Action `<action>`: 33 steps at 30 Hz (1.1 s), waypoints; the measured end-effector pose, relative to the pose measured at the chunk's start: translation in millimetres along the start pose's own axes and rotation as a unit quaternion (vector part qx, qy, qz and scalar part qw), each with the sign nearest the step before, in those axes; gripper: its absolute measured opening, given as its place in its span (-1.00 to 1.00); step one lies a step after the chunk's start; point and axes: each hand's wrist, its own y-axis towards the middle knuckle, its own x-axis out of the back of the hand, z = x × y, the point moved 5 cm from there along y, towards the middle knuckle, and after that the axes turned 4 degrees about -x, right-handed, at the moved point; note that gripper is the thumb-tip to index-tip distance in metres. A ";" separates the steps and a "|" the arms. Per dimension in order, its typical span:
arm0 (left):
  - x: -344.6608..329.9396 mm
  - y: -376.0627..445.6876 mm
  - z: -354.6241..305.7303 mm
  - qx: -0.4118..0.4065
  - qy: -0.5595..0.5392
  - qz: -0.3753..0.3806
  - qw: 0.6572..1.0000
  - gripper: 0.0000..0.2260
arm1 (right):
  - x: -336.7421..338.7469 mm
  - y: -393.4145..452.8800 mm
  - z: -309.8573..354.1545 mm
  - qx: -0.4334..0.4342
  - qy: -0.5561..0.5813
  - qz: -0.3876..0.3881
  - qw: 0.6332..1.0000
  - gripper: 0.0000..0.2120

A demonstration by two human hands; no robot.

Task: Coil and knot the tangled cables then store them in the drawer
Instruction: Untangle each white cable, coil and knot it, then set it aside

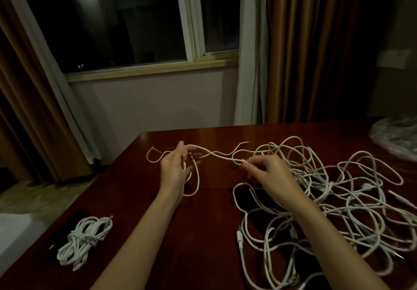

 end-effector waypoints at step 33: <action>6.0 0.7 16.3 0.042 -0.024 -0.045 0.998 -0.69 | -10.0 -4.4 11.7 0.011 0.065 0.034 0.997 -0.91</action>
